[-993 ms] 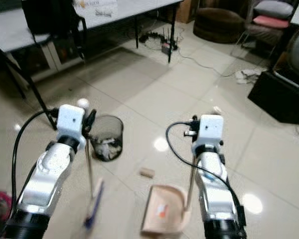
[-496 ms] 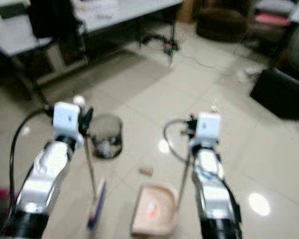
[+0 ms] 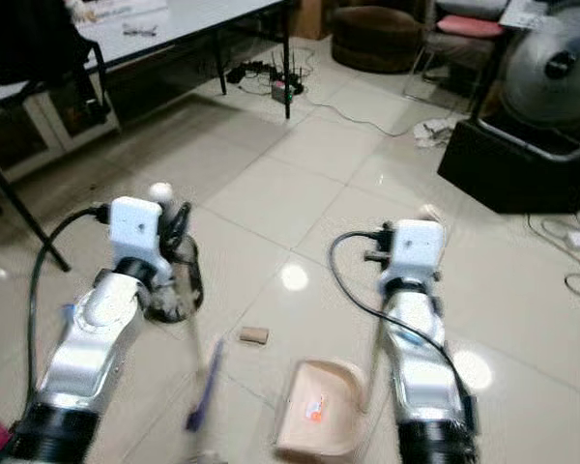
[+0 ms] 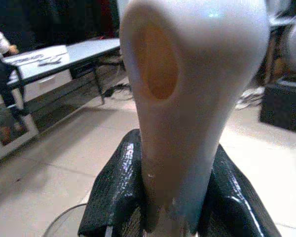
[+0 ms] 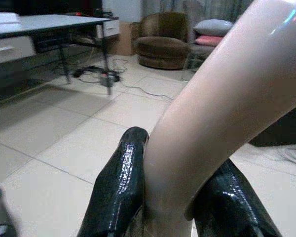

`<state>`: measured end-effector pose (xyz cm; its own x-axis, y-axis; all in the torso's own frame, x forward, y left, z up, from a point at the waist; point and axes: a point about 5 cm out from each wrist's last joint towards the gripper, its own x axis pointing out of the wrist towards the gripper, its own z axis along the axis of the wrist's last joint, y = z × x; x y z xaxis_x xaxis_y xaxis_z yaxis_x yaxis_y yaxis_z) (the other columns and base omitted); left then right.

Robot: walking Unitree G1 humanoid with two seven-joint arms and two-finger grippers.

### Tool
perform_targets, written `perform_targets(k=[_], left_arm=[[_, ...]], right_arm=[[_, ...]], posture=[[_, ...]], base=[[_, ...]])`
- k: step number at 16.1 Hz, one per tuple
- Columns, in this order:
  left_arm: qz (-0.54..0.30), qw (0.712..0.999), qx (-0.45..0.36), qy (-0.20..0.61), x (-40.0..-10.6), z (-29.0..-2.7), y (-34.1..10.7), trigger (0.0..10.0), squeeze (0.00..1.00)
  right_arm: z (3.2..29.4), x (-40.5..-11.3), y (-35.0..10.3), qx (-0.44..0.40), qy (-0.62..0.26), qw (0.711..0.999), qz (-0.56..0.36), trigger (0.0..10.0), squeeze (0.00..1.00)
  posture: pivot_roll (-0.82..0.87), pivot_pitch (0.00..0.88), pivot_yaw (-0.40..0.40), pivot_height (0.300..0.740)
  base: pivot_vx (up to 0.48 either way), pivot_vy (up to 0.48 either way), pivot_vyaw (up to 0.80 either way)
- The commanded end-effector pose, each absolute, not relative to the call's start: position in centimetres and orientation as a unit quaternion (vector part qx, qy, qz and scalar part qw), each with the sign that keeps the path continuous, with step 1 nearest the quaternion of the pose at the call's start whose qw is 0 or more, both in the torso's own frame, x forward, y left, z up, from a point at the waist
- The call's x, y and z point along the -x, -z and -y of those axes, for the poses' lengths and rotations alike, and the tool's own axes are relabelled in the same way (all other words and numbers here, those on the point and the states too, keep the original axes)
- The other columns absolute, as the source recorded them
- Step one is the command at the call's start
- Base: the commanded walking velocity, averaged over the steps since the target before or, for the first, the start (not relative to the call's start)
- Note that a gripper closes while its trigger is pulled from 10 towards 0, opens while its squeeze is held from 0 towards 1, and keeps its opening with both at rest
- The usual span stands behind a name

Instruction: Sweep floor

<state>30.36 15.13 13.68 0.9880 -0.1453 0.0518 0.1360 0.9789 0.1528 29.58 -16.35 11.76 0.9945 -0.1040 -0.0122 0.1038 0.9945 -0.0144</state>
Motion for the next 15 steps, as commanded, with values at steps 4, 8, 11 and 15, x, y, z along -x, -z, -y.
perform_targets(k=[4,8,11,15], left_arm=[[0.057,0.992,-0.091,0.063,-30.87,-15.26,-14.89,10.0,0.00],[0.058,0.992,-0.093,0.062,-31.03,-15.39,-14.99,10.0,0.00],[0.059,0.992,-0.093,0.065,-31.17,-15.19,-15.02,10.0,0.00],[0.054,0.991,-0.089,0.081,-31.14,-14.53,-14.71,10.0,0.00]], right_arm=[[16.36,-29.88,-12.55,0.001,0.050,0.999,0.015,10.0,0.00],[16.18,-30.00,-12.59,0.021,0.037,0.999,0.015,10.0,0.00],[16.28,-30.00,-12.59,0.020,0.043,0.999,0.016,10.0,0.00],[16.51,-29.93,-12.44,0.012,0.052,0.998,0.016,10.0,0.00]], posture=[[-0.04,0.000,0.035,0.740],[-0.04,0.000,0.038,0.740],[-0.04,0.000,0.039,0.740],[-0.04,0.000,0.043,0.740]], base=[[0.382,0.000,0.00],[0.382,0.000,0.00],[0.381,0.000,0.53],[0.381,0.000,0.00]])
